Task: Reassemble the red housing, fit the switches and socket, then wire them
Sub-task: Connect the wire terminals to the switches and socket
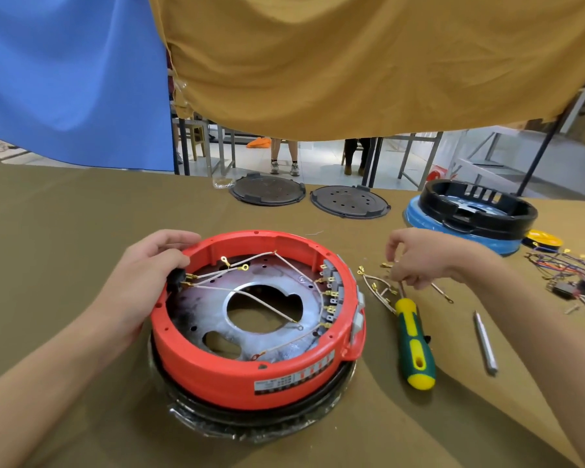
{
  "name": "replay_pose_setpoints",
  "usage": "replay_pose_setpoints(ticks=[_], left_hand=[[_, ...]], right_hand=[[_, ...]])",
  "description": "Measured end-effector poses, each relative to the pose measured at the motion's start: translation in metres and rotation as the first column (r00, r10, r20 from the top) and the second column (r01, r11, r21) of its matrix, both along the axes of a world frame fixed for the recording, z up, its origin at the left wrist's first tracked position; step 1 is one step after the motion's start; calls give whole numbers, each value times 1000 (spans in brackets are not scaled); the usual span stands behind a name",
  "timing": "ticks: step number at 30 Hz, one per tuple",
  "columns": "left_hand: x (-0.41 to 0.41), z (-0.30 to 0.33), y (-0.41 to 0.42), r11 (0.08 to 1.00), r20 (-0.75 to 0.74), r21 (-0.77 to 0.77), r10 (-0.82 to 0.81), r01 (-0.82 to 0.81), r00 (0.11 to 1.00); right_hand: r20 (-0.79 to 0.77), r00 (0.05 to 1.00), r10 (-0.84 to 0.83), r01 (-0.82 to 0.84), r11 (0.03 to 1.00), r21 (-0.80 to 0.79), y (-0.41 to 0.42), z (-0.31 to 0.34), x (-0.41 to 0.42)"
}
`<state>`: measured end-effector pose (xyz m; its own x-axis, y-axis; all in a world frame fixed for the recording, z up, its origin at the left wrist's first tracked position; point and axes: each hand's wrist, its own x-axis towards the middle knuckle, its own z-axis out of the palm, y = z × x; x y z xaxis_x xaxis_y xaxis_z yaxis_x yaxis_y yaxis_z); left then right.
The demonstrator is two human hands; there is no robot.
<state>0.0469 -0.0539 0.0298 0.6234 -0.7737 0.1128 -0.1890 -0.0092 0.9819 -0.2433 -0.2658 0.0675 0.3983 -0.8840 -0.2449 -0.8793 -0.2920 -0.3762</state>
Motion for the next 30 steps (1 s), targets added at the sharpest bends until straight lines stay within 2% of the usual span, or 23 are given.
replay_pose_setpoints(ticks=[4, 6, 8, 10, 14, 18, 21, 23, 26, 30], left_hand=[[-3, -2, 0, 1000, -5, -16, -3, 3, 1000], [-6, -3, 0, 1000, -8, -30, -5, 5, 1000], [-8, -4, 1, 999, -13, -39, -7, 7, 1000], [-8, -5, 0, 999, -20, -45, -7, 6, 1000], [-8, -5, 0, 999, -16, -41, -14, 14, 1000], [-7, -6, 0, 999, -23, -46, -18, 17, 1000], [-6, -6, -1, 999, -16, -46, -25, 25, 1000], [-5, -6, -1, 998, -17, -50, -28, 27, 999], [-4, -7, -1, 998, -16, -45, -37, 36, 999], [-4, -7, -2, 998, -10, -48, -34, 33, 999]], right_hand=[[-262, 965, 2, 4, 1000, 25, 0, 2, -10], [-359, 933, 29, -46, 998, -40, 0, -1, -10], [-303, 952, 47, -106, 978, -181, 0, -4, -5], [-213, 975, 60, -114, 962, -247, 1, -9, 3], [-186, 982, 28, -64, 979, -193, 5, -20, 13], [-187, 980, 67, -90, 989, -120, 2, -19, 9], [-90, 994, 55, -64, 992, -109, -3, -16, 0], [-22, 999, 43, -45, 991, -128, -7, -13, -6], [-25, 995, 96, -99, 982, -163, -10, -12, -9], [106, 984, 141, -97, 934, -345, -10, -9, -6]])
